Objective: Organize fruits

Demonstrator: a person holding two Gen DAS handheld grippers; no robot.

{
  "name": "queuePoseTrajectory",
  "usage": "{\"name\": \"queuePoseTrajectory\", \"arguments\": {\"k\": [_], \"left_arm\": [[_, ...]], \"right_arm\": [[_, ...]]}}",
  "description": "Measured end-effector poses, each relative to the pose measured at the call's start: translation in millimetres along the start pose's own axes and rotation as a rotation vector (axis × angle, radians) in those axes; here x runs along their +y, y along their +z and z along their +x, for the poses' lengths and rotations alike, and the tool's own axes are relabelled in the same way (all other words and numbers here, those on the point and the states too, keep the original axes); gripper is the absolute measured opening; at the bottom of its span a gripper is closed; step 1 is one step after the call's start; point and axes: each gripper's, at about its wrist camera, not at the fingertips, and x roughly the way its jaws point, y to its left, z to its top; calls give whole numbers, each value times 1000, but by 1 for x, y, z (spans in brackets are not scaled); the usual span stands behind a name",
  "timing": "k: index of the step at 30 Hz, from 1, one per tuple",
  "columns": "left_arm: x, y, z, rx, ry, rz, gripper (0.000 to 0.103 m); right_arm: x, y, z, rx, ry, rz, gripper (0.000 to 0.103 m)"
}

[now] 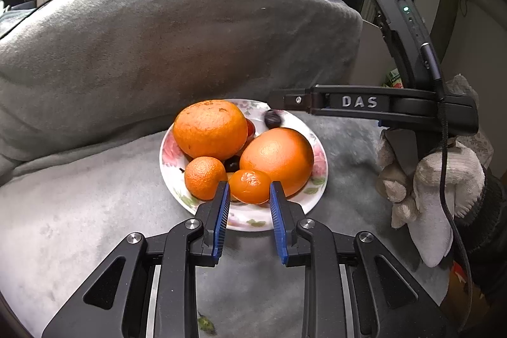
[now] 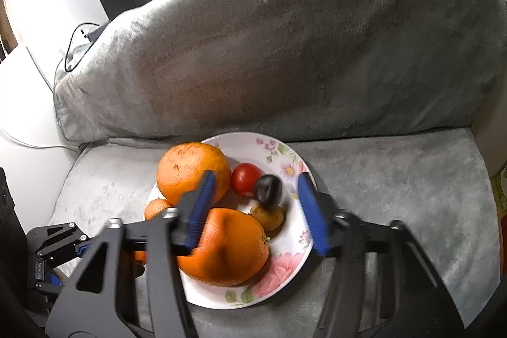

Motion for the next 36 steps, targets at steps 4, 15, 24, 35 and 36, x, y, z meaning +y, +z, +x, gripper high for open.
{"name": "queuePoseTrajectory", "arguments": {"k": [4,15,24,35,36], "left_arm": [[0,0,-2,-9,-1,-2,38],[-1,2,-11,-23,38,-13,68],[-2,0,-30,-52,83,-21,76],[-2,0,-58,-113,116,-24,77],[-2,0,-61,-117,118,-25,77]], "right_arm": [[4,0,-4,-8,3,-4,64],[12,-3,-19,-37,-13,-24,88],[22,-10,-42,-70,-51,-59,97],[39,-24,-89,-172,-137,-74,103],[40,-26,-94,-185,-145,-76,103]]}}
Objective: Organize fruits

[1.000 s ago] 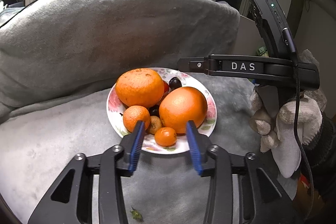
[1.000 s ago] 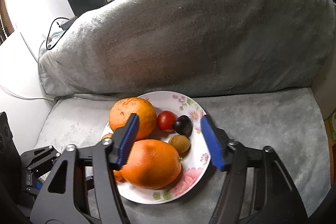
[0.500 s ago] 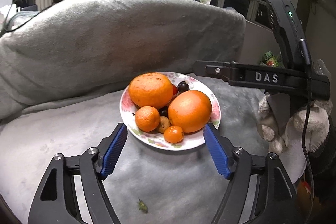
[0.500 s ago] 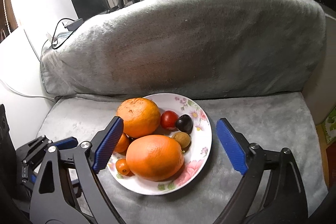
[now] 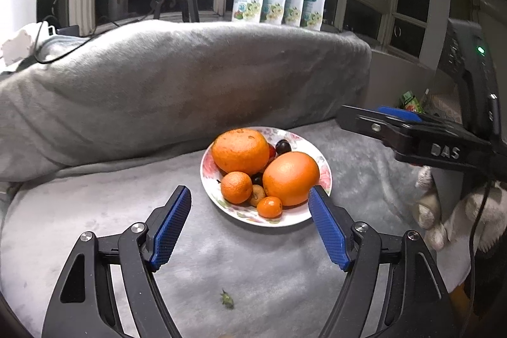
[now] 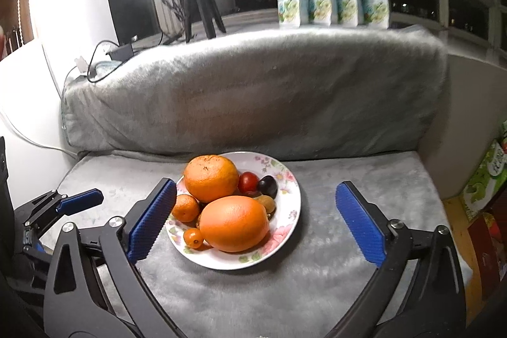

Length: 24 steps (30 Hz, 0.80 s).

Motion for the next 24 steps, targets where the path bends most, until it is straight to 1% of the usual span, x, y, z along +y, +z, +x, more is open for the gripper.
{"name": "queuePoseTrajectory", "arguments": {"k": [8,13,15,17,20,24], "left_arm": [[-4,-1,-10,-10,0,5,78],[-6,0,-14,-21,-2,-5,80],[-8,-1,-17,-26,6,-1,80],[-12,-1,-21,-36,30,19,80],[-16,-1,-26,-44,39,35,80],[-19,-1,-29,-40,36,30,80]], "right_arm": [[6,-10,-26,-34,-98,-15,103],[7,-16,-39,-57,-182,-18,103],[6,-18,-44,-70,-216,-11,103],[4,-20,-48,-75,-238,5,103],[0,-24,-54,-81,-247,37,103],[-4,-26,-59,-84,-250,59,103]]}}
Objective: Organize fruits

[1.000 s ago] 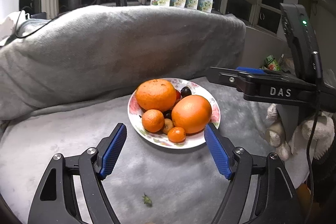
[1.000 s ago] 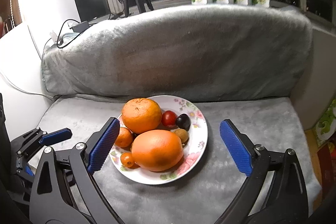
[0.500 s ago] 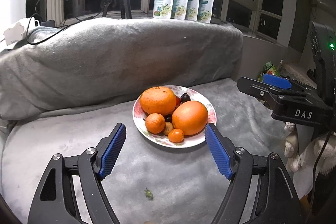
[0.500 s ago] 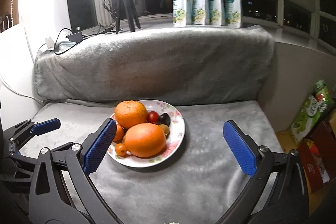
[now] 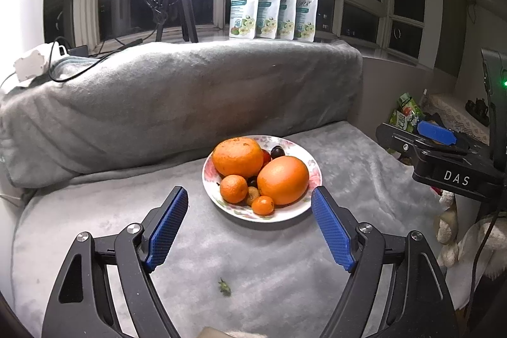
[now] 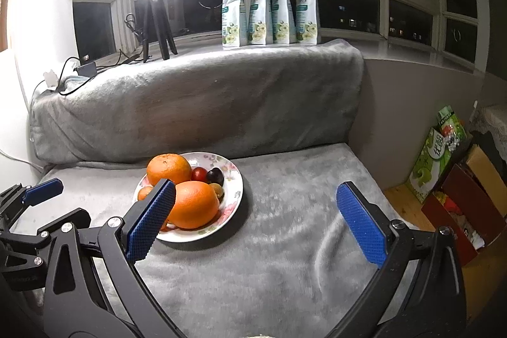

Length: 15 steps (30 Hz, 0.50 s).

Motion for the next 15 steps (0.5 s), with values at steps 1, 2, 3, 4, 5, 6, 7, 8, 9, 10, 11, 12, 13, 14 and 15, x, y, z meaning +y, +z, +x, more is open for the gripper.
{"name": "queuePoseTrajectory", "arguments": {"k": [1,2,3,4,5,6,7,8,9,10,11,12,13,14,15], "left_arm": [[0,0,0,1,1,-3,80],[0,0,-1,1,4,-5,81],[0,-1,-2,0,7,-9,81],[0,-1,-4,-2,9,-11,81],[0,-2,-5,-2,11,-12,81],[0,-2,-5,-2,13,-12,81],[-1,-2,-6,-2,14,-9,81],[-1,-2,-7,-2,15,-8,81],[-1,-1,-8,-3,18,-9,81],[-1,-1,-9,-3,21,-10,81],[-1,-1,-10,-4,24,-12,81],[-1,-1,-10,-5,24,-16,81],[0,0,-11,-6,24,-18,81],[0,0,-11,-5,26,-20,81],[0,-1,-11,-4,27,-22,81]], "right_arm": [[0,0,-1,-1,-2,2,103],[0,0,-3,-5,-3,1,103],[1,0,-4,-8,-3,-2,103],[2,0,-6,-11,-4,-5,103],[3,0,-7,-15,-6,-8,103],[3,0,-8,-18,-7,-9,103],[4,1,-9,-21,-7,-10,103],[4,1,-9,-22,-6,-10,103],[5,0,-9,-23,-5,-10,103],[5,0,-9,-22,-6,-10,103],[5,0,-10,-22,-5,-10,103],[5,0,-10,-22,-5,-10,103],[6,0,-11,-22,-4,-11,103],[7,0,-11,-22,-4,-12,103],[7,0,-12,-22,-6,-12,103]]}}
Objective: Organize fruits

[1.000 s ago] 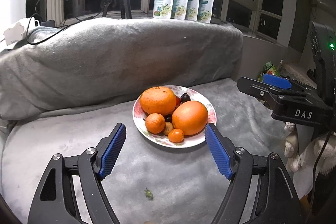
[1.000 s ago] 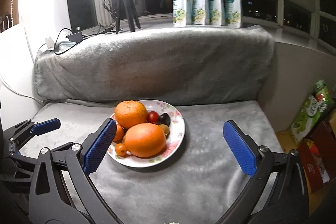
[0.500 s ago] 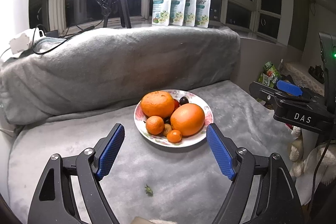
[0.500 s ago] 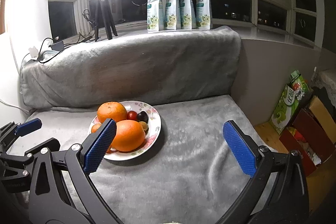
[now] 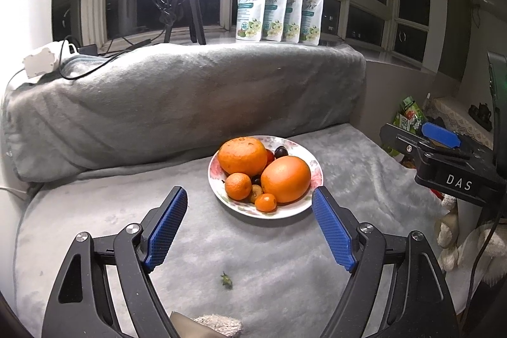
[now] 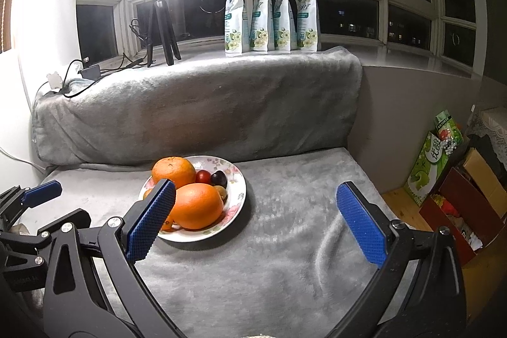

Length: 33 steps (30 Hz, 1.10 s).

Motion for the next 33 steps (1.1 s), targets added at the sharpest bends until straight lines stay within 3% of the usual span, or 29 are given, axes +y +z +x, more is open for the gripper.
{"name": "queuePoseTrajectory", "arguments": {"k": [33], "left_arm": [[-1,-2,-2,-2,3,-5,81]], "right_arm": [[6,-1,-2,4,2,-5,103]]}}
